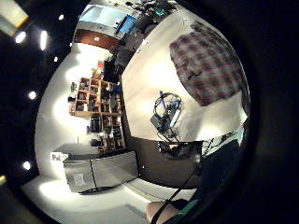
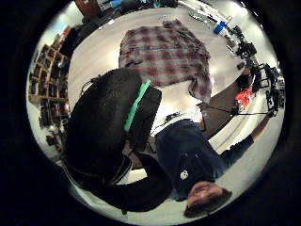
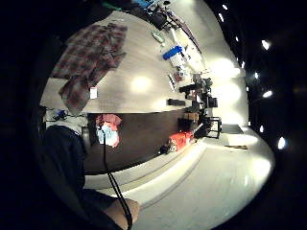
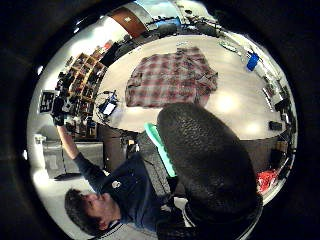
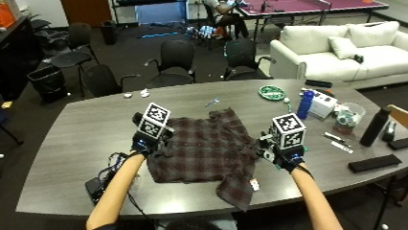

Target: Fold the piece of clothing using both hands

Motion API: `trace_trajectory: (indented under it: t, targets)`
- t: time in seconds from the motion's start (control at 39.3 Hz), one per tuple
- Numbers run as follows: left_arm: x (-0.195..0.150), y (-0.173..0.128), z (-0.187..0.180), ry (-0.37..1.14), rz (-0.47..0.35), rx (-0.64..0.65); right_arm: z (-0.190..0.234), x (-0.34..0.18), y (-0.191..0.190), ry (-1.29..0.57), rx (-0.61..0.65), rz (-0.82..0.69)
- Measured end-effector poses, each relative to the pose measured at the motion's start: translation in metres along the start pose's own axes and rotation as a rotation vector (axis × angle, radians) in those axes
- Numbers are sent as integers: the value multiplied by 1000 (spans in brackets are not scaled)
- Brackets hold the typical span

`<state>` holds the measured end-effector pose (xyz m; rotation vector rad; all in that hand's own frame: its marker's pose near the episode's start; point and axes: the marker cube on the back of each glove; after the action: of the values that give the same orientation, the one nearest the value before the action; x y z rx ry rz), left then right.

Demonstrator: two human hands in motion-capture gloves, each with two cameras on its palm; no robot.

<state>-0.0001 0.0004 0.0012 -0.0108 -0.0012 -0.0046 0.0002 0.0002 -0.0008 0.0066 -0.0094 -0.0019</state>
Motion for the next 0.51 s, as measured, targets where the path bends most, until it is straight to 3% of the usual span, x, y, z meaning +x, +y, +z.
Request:
trace_trajectory:
  t: [0.28,0.51]
  targets:
    - [1,1,3,30,21,-9,-5,2,-5,-15,7,2]
    - [3,10,23,280,101,-76,-1,-7,-20,-64,-73,-44]
